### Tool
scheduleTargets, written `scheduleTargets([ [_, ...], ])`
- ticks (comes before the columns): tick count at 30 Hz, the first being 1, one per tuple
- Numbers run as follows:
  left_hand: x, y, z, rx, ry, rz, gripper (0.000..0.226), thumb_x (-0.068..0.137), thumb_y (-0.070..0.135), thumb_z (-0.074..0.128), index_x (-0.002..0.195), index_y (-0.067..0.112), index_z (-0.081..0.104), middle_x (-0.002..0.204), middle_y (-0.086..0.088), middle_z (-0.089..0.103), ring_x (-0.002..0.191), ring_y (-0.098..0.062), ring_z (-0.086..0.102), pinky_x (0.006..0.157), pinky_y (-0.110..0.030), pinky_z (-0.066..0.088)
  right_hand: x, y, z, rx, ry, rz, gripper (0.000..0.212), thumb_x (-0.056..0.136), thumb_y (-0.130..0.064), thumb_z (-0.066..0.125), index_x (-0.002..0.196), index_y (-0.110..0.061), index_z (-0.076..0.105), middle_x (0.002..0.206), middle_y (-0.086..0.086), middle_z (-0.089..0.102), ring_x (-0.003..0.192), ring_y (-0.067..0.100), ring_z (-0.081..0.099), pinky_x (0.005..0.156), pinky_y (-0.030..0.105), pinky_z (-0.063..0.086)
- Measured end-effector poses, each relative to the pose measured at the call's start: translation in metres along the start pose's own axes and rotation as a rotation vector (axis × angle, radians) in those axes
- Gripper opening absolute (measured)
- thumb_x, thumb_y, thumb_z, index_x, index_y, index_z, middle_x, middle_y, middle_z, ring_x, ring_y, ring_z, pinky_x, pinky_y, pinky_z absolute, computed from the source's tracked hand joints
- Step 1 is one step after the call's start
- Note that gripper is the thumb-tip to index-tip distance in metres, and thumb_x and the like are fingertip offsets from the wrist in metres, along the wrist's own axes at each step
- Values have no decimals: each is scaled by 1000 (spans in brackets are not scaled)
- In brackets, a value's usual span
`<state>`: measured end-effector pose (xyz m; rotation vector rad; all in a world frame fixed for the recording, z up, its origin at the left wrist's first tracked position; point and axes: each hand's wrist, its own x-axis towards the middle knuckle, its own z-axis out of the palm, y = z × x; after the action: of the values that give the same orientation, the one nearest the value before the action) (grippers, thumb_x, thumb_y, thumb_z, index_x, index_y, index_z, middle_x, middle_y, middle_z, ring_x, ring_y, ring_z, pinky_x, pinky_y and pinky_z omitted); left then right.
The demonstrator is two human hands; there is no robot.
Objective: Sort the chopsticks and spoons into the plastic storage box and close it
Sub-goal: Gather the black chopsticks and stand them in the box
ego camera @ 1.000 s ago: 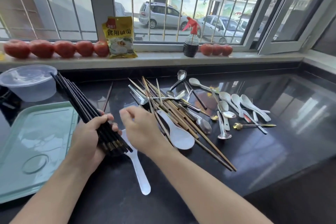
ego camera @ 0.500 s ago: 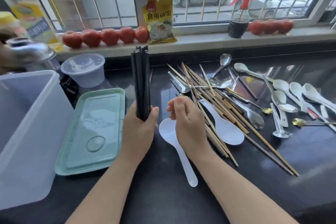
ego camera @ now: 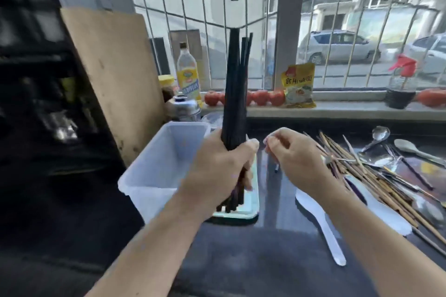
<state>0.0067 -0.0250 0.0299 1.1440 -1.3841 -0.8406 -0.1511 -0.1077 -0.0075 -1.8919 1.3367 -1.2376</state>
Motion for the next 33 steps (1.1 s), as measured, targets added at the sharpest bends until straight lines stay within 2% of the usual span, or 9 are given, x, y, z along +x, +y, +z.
scheduleTargets([
  [2, -1, 12, -62, 35, 16, -80, 24, 97, 7, 64, 76, 6, 54, 57, -9, 53, 43, -27, 51, 48, -38, 50, 8, -32, 40, 6, -139, 46, 10, 97, -31, 58, 95, -23, 65, 74, -9, 64, 66, 18, 61, 61, 37, 53],
  [6, 7, 4, -160, 141, 75, -280, 16, 98, 14, 65, 91, 4, 55, 62, -10, 58, 47, -26, 52, 52, -38, 48, 32, -70, 132, -104, -379, 222, 44, 88, -39, 58, 128, -21, 50, 114, 4, 60, 95, 26, 62, 63, 39, 61],
  [11, 11, -22, -207, -76, 106, -416, 17, 100, 13, 63, 85, 13, 55, 62, -6, 49, 45, -19, 44, 44, -28, 43, 50, -59, 154, -117, -394, 322, 40, 75, -15, 48, 114, -15, 58, 108, 10, 63, 81, 27, 66, 43, 32, 56],
  [15, 25, -33, -208, -138, 63, -417, 11, 101, 11, 59, 92, 12, 54, 65, -5, 50, 44, -16, 45, 44, -29, 45, 38, -58, 123, -173, -421, 324, 24, 80, -10, 49, 96, -25, 59, 101, 11, 67, 89, 34, 69, 61, 51, 63],
  [18, 47, -28, -189, -184, 8, -373, 17, 102, 14, 59, 88, 10, 53, 69, -6, 53, 42, -15, 45, 42, -28, 45, 35, -65, 100, -455, -496, 304, 18, 91, -25, 55, 110, -25, 58, 106, 7, 68, 90, 30, 68, 74, 44, 62],
  [20, 59, -25, -172, -203, -8, -354, 15, 103, 17, 60, 93, 8, 53, 73, -7, 57, 41, -16, 47, 42, -29, 46, 47, -71, 97, -586, -312, 141, 35, 97, -42, 55, 123, -18, 60, 114, 4, 67, 100, 26, 63, 86, 38, 54],
  [22, 66, -26, -157, -227, -39, -365, 14, 103, 19, 60, 100, 7, 54, 75, -7, 59, 42, -17, 50, 44, -30, 49, 62, -84, 100, -241, -179, 71, 33, 100, -42, 55, 117, -17, 67, 107, 3, 70, 95, 20, 65, 82, 33, 50],
  [25, 69, -24, -145, -288, -150, -402, 16, 103, 23, 62, 109, 8, 59, 73, -7, 62, 47, -20, 53, 47, -30, 51, 78, -107, 115, 321, -337, 192, 30, 102, -36, 57, 107, -11, 72, 98, 12, 73, 81, 18, 68, 71, 32, 54],
  [33, 58, -31, -161, -269, -43, -441, 17, 105, 19, 56, 110, 4, 57, 78, -13, 73, 53, -28, 65, 46, -31, 54, 98, -123, 121, 366, -128, 193, 22, 103, -22, 58, 97, -3, 68, 75, 8, 68, 56, 14, 63, 52, 27, 48],
])
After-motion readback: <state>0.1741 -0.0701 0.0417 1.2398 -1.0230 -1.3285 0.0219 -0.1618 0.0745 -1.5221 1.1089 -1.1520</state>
